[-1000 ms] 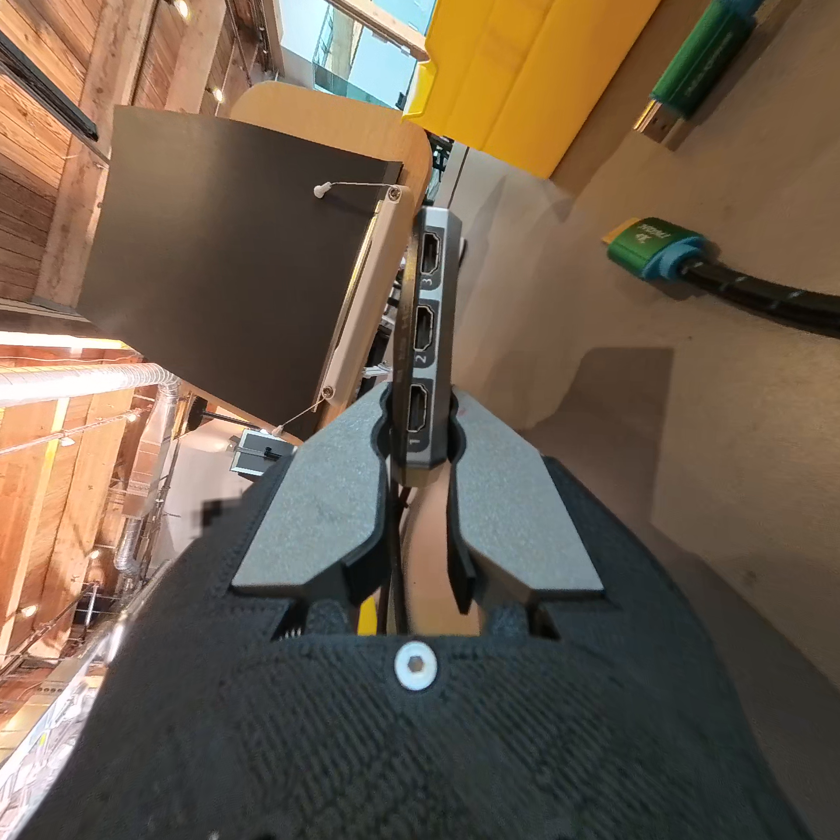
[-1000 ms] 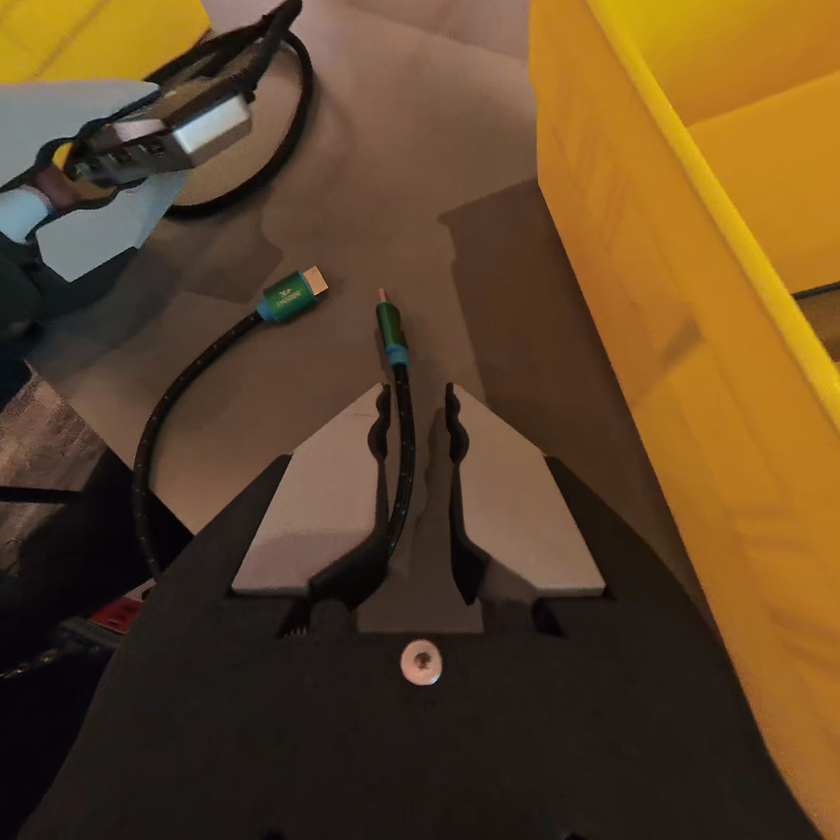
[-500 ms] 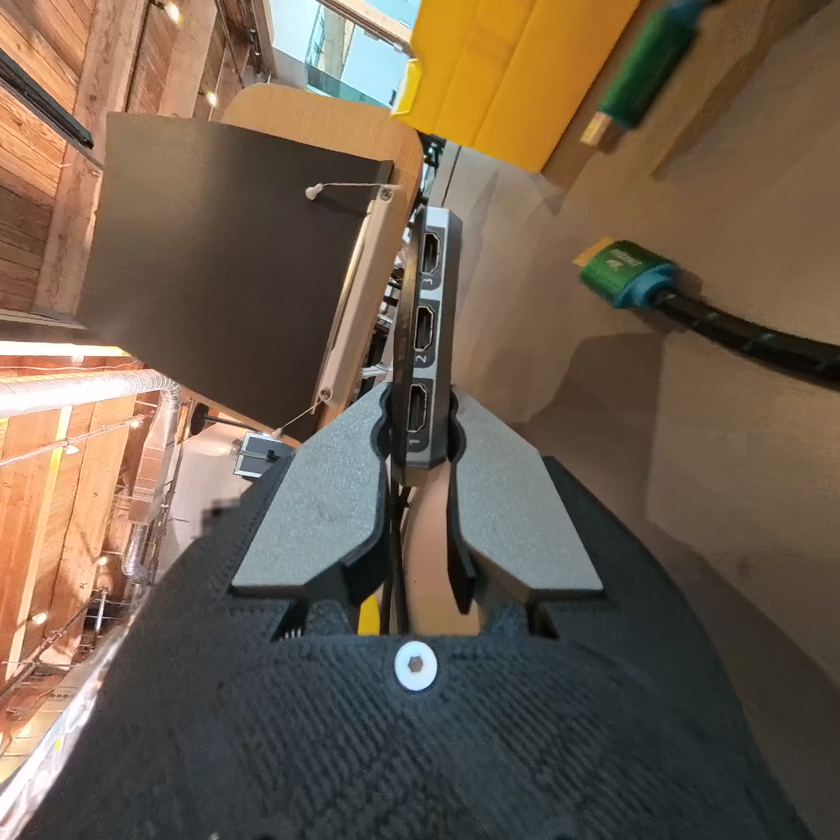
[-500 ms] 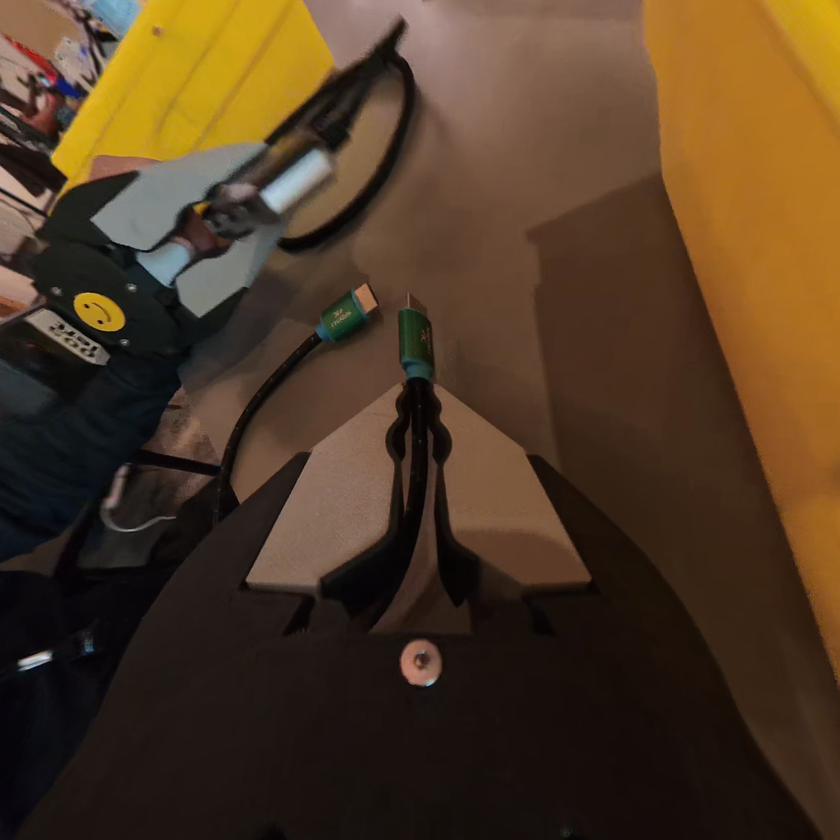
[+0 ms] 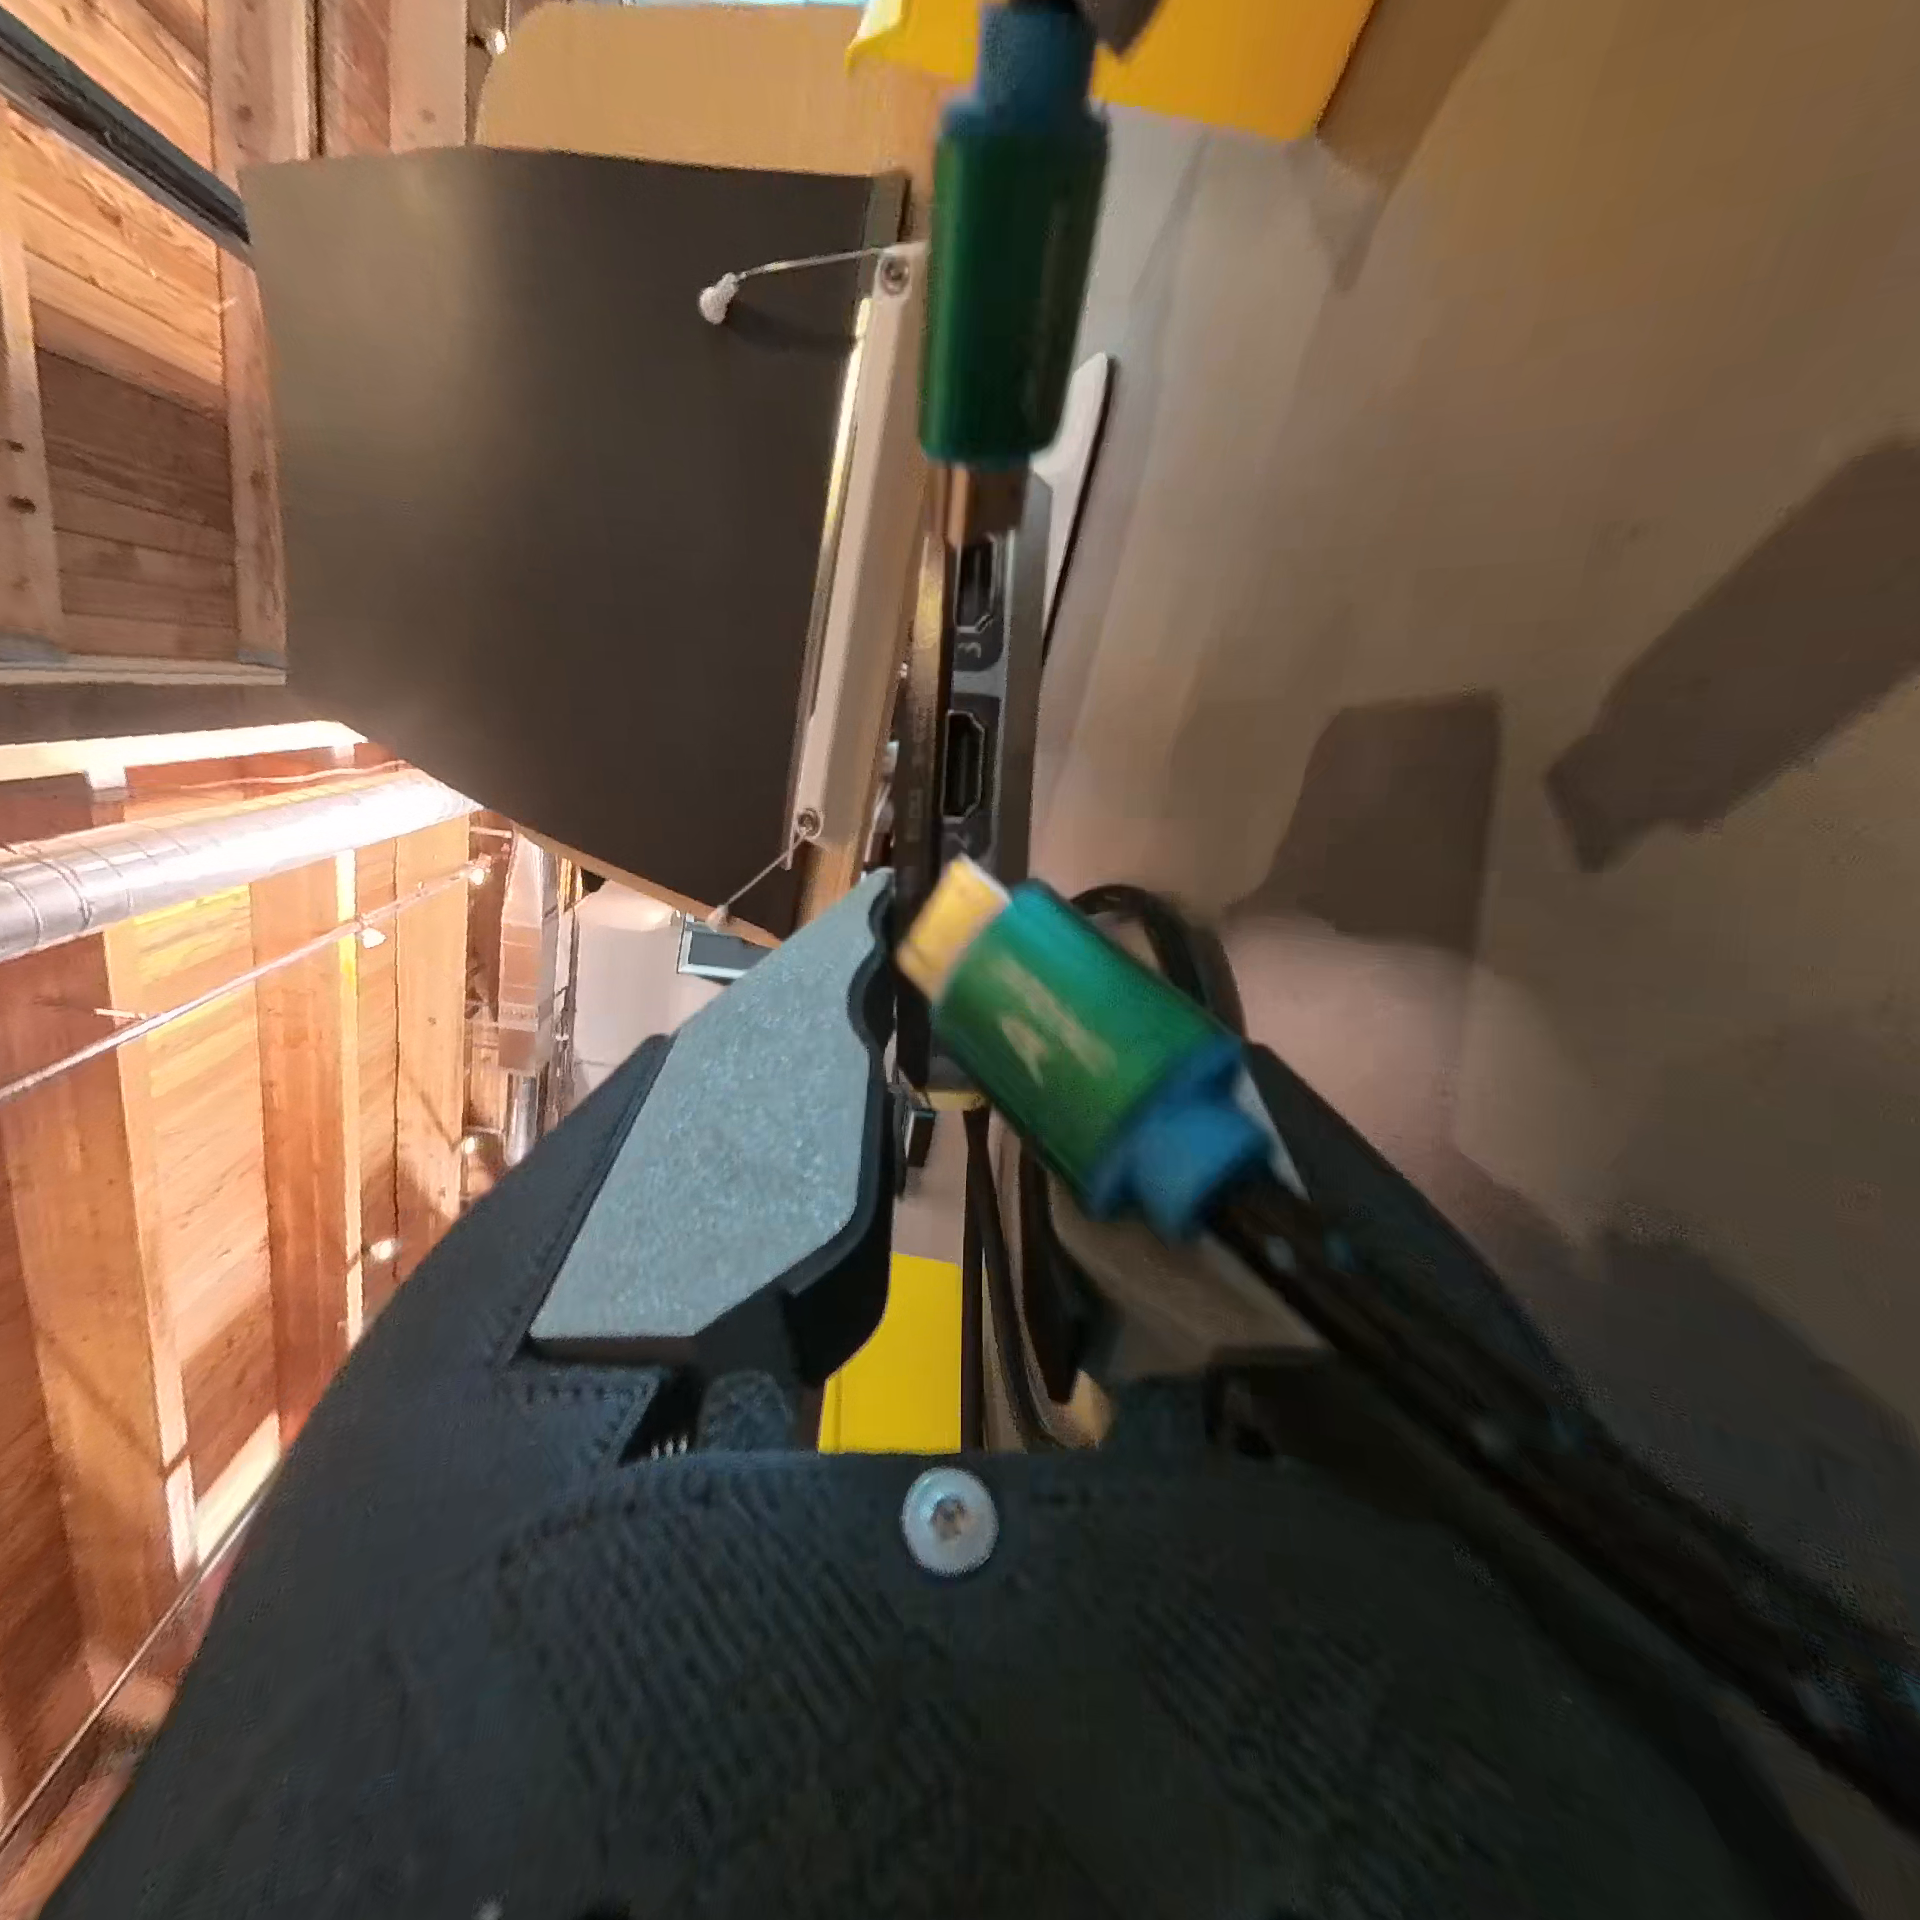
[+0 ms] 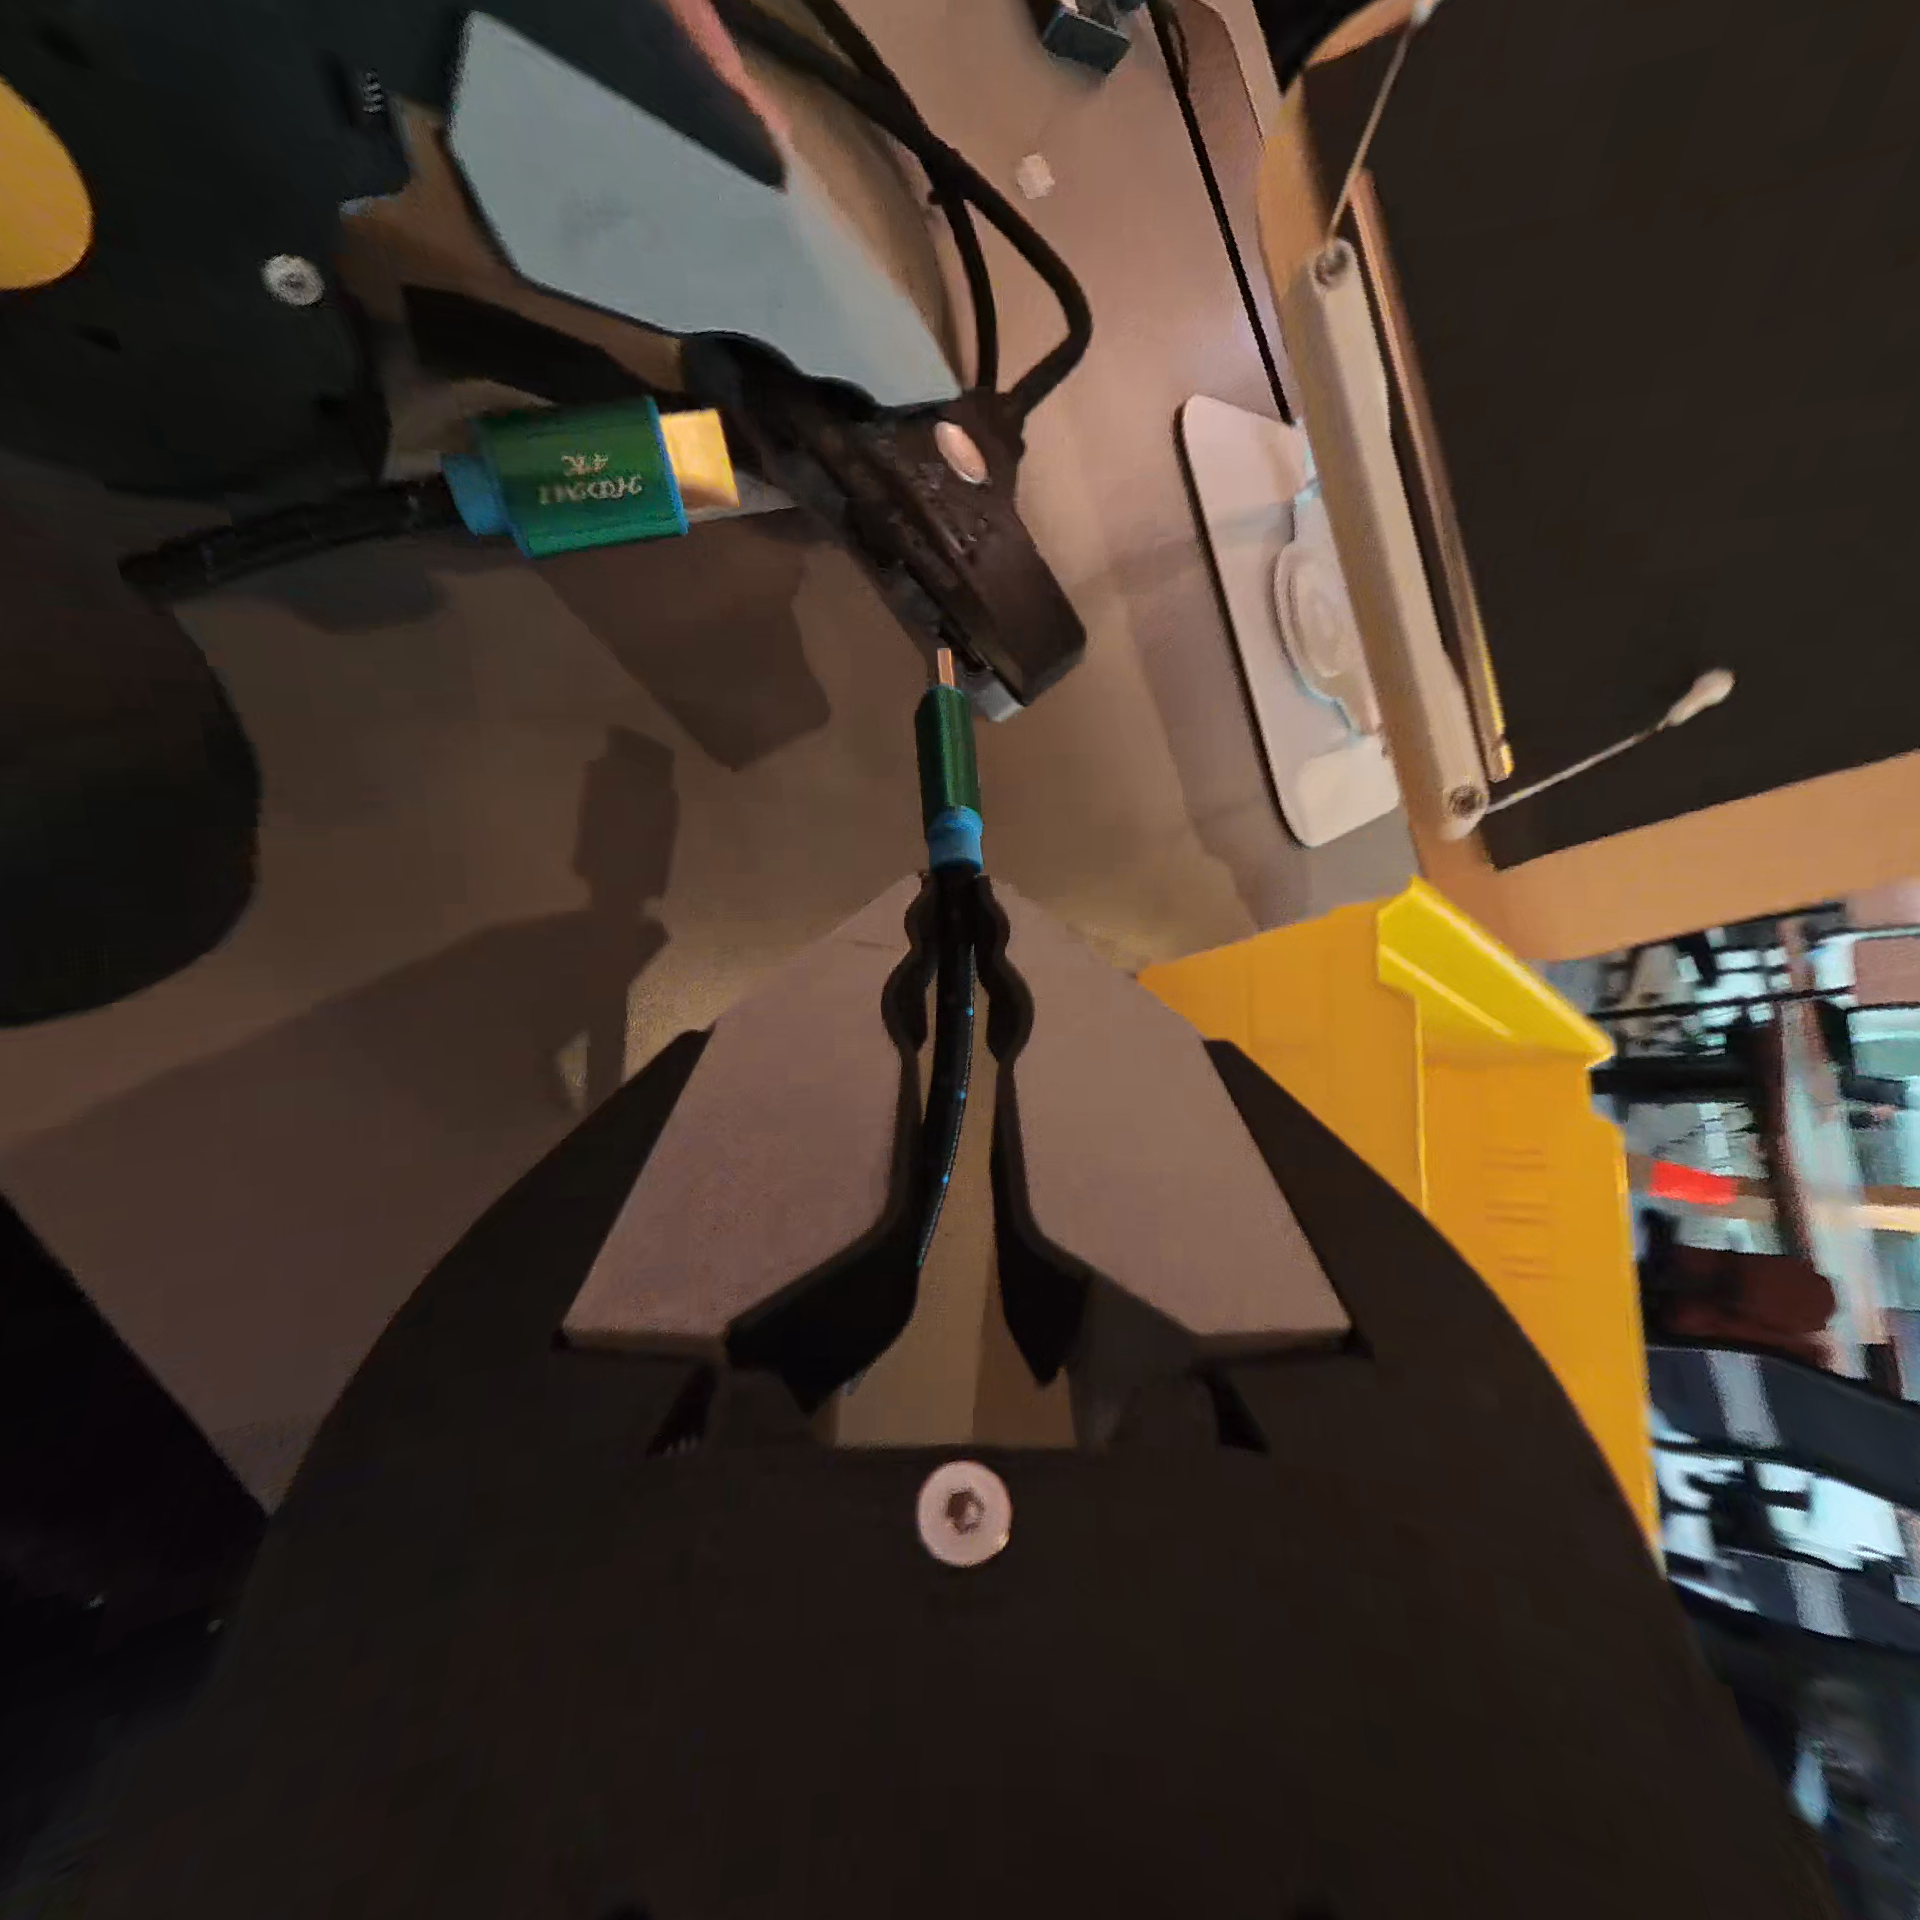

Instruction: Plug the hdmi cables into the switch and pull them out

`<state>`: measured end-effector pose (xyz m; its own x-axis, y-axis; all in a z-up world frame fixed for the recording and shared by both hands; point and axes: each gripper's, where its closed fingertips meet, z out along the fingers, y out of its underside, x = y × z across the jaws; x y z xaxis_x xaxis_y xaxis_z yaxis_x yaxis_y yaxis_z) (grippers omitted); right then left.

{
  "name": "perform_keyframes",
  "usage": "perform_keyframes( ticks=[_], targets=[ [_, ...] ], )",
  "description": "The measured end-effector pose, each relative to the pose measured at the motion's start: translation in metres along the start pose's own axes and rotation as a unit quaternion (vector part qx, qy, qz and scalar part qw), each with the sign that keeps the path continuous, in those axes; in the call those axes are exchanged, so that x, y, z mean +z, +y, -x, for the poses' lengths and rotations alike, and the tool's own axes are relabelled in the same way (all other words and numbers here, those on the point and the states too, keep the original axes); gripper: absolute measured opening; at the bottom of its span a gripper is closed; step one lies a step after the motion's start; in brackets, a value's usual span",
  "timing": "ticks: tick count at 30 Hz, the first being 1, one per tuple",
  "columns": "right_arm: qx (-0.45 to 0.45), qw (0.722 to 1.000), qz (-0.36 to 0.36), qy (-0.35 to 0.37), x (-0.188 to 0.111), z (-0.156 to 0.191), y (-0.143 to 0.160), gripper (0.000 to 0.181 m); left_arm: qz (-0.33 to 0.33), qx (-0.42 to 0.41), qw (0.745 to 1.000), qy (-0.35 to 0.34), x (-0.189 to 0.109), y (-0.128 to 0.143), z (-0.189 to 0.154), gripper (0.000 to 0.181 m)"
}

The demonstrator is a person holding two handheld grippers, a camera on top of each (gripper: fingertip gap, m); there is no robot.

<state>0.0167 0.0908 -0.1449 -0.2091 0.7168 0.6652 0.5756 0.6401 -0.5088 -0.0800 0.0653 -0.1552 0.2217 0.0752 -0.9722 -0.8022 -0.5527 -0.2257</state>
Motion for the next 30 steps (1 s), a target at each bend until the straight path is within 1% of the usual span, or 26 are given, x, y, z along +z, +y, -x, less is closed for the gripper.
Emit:
perform_keyframes(
  ticks=[2, 5, 7, 9, 10, 11, 13, 16, 19, 21, 23, 25, 28, 30],
  targets=[
    [-0.031, 0.999, 0.007, 0.019, 0.007, 0.002, -0.003, 0.003, 0.011, 0.002, 1.000, -0.005, 0.001, 0.003, 0.001, 0.018],
    [-0.065, 0.995, 0.017, 0.069, 0.016, -0.003, -0.005, 0.003, 0.023, 0.015, 1.000, -0.001, 0.003, 0.007, -0.002, 0.019],
    [-0.100, 0.990, 0.015, 0.096, 0.025, -0.004, -0.002, 0.003, 0.030, 0.003, 1.000, 0.002, 0.005, 0.011, -0.001, 0.019],
    [-0.106, 0.991, 0.011, 0.076, 0.038, 0.006, 0.006, 0.003, 0.048, -0.022, 0.999, 0.008, 0.008, 0.019, -0.001, 0.022],
    [-0.095, 0.994, 0.004, 0.048, 0.044, 0.014, 0.010, 0.003, 0.064, -0.028, 0.997, 0.010, 0.009, 0.026, -0.001, 0.019],
    [-0.076, 0.997, -0.005, 0.018, 0.050, 0.021, 0.014, 0.003, 0.076, -0.029, 0.997, 0.013, 0.011, 0.032, -0.002, 0.017],
    [-0.026, 0.999, -0.012, -0.031, 0.058, 0.028, 0.022, 0.003, 0.089, -0.032, 0.995, 0.014, 0.012, 0.037, -0.002, 0.019],
    [0.073, 0.991, -0.034, -0.108, 0.062, 0.026, 0.026, 0.004, 0.094, -0.052, 0.994, 0.011, 0.013, 0.042, 0.001, 0.018],
    [0.182, 0.963, -0.028, -0.195, 0.060, 0.019, 0.033, 0.009, 0.104, -0.095, 0.990, 0.002, 0.013, 0.051, 0.009, 0.018],
    [0.250, 0.938, -0.003, -0.241, 0.059, 0.014, 0.043, 0.007, 0.103, -0.124, 0.987, -0.001, 0.012, 0.056, 0.014, 0.018],
    [0.301, 0.916, 0.021, -0.263, 0.058, 0.008, 0.054, 0.005, 0.101, -0.134, 0.986, -0.004, 0.012, 0.057, 0.017, 0.018],
    [0.332, 0.902, 0.024, -0.276, 0.055, 0.004, 0.059, 0.005, 0.099, -0.137, 0.986, -0.003, 0.011, 0.057, 0.017, 0.018],
    [0.372, 0.877, 0.012, -0.304, 0.049, 0.003, 0.057, 0.015, 0.098, -0.135, 0.986, 0.000, 0.011, 0.056, 0.015, 0.018],
    [0.394, 0.866, -0.005, -0.307, 0.043, -0.003, 0.053, 0.021, 0.098, -0.138, 0.986, 0.002, 0.012, 0.057, 0.015, 0.018]
  ],
)
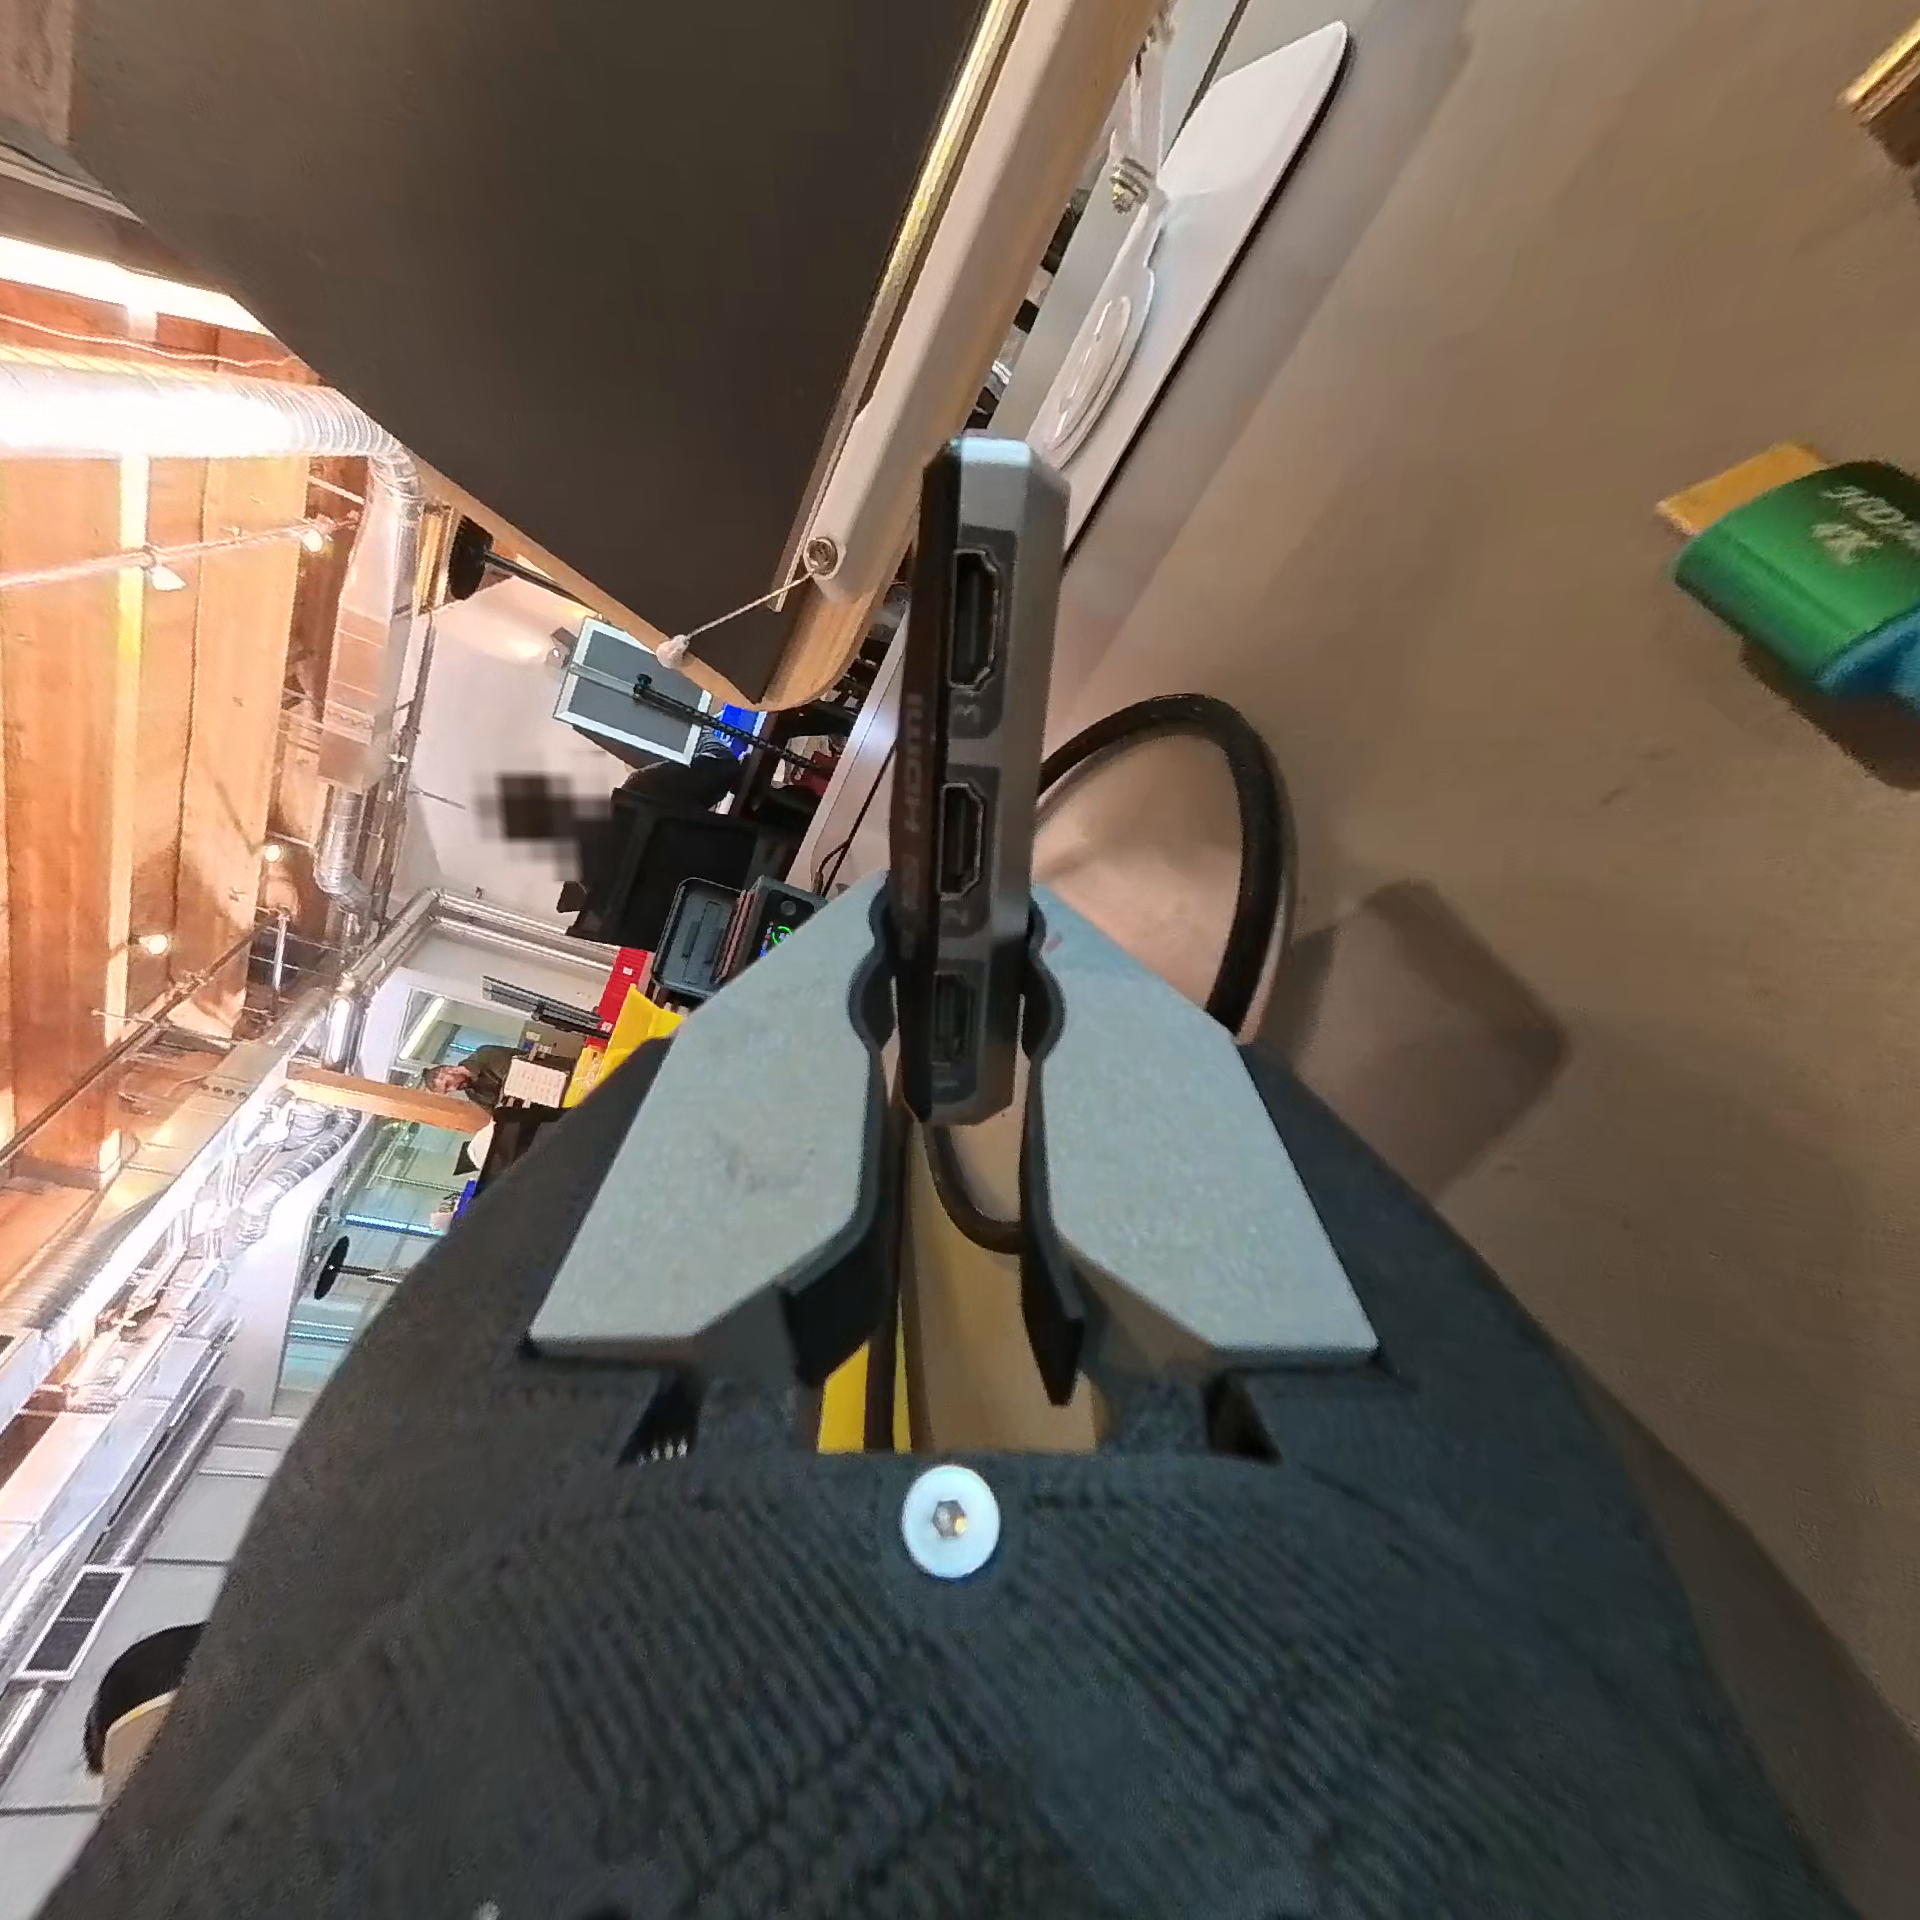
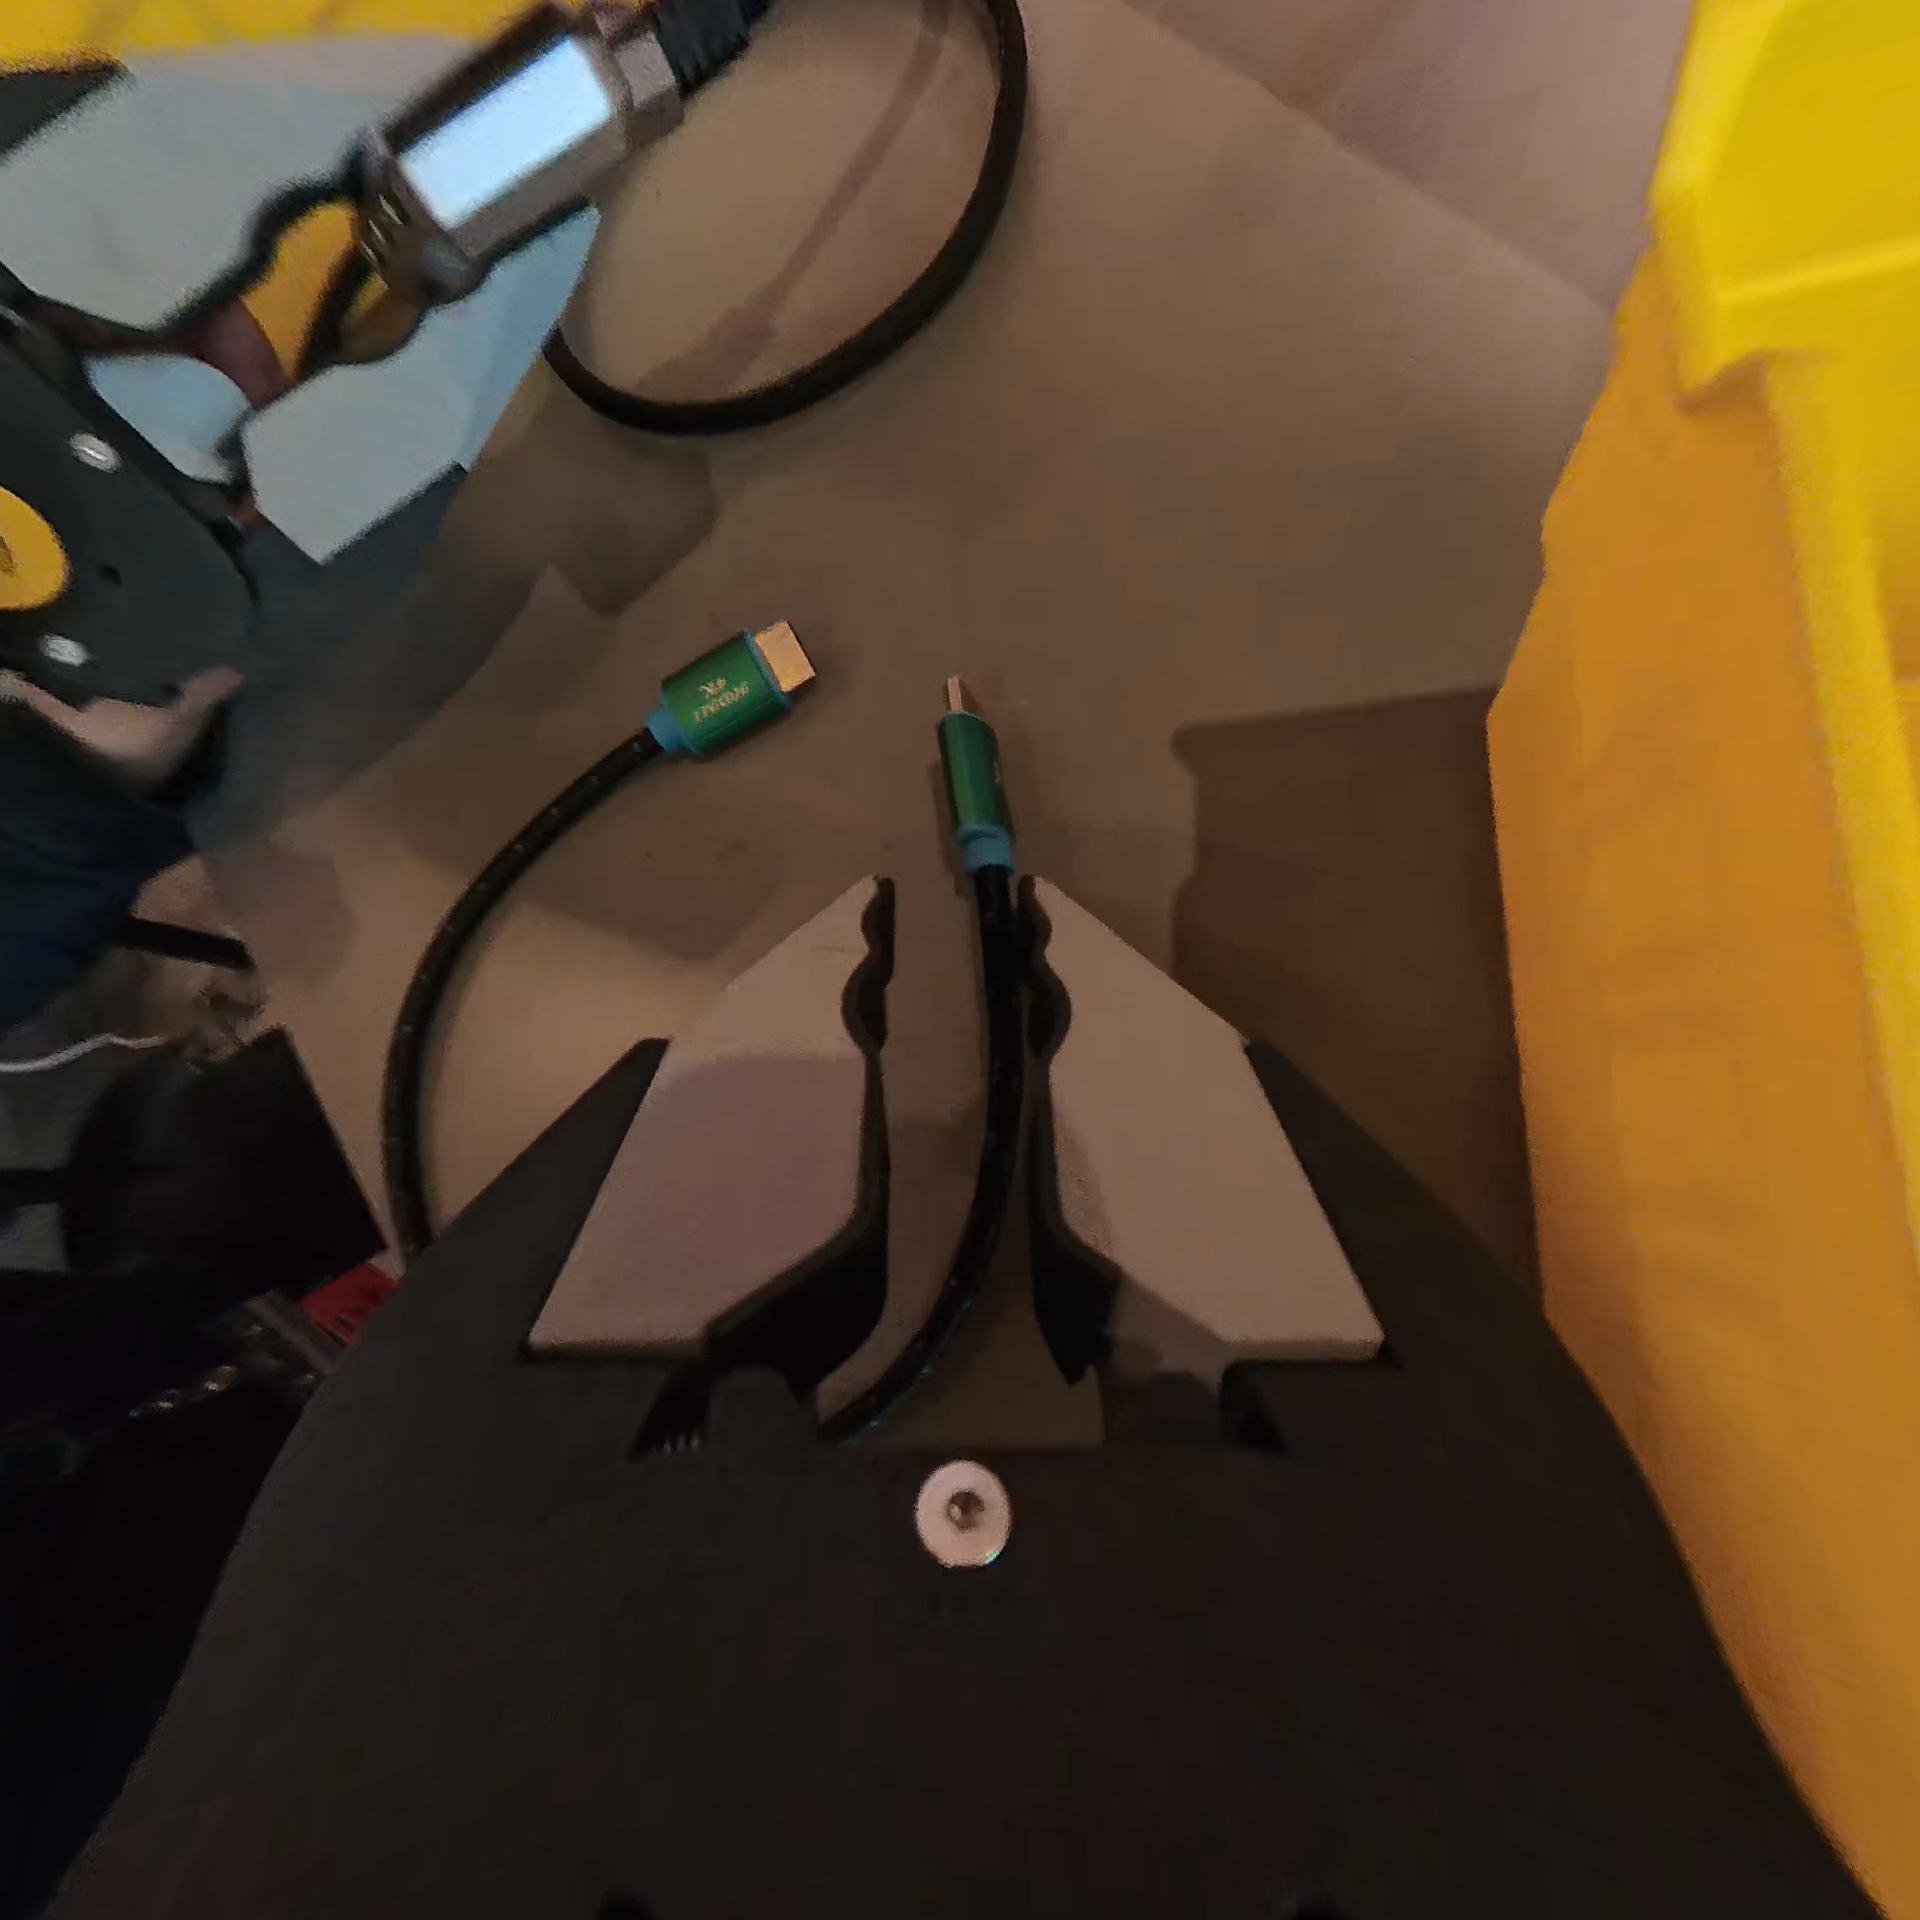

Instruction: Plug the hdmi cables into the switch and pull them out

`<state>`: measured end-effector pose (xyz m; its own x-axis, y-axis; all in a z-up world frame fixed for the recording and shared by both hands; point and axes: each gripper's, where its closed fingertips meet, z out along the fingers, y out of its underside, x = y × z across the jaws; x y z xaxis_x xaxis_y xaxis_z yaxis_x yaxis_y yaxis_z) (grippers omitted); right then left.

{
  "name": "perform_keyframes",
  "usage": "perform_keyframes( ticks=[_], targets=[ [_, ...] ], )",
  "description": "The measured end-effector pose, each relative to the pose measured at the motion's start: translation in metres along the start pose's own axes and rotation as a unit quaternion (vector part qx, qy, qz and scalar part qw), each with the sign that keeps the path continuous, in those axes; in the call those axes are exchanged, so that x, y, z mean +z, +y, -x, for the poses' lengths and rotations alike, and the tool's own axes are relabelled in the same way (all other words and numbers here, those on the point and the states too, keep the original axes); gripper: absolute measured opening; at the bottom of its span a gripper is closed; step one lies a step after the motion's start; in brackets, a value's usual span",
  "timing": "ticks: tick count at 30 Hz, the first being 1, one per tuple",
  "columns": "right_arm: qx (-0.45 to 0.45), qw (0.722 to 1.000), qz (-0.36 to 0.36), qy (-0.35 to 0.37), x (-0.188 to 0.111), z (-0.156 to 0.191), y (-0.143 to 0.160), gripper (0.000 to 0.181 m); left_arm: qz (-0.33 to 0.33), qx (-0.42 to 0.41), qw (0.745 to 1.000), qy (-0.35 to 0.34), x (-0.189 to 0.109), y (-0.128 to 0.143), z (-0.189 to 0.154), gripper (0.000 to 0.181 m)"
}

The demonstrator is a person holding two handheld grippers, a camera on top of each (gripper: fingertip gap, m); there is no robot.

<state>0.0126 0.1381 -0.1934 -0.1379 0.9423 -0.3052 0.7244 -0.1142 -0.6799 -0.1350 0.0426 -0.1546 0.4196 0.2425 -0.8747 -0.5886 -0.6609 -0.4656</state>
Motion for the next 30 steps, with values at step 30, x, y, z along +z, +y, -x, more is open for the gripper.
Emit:
perform_keyframes(
  ticks=[30],
  targets=[
    [-0.117, 0.989, 0.047, -0.077, 0.033, 0.155, 0.036, 0.021, -0.006, -0.013, 1.000, -0.011, -0.001, 0.002, 0.008, 0.018]
  ],
)
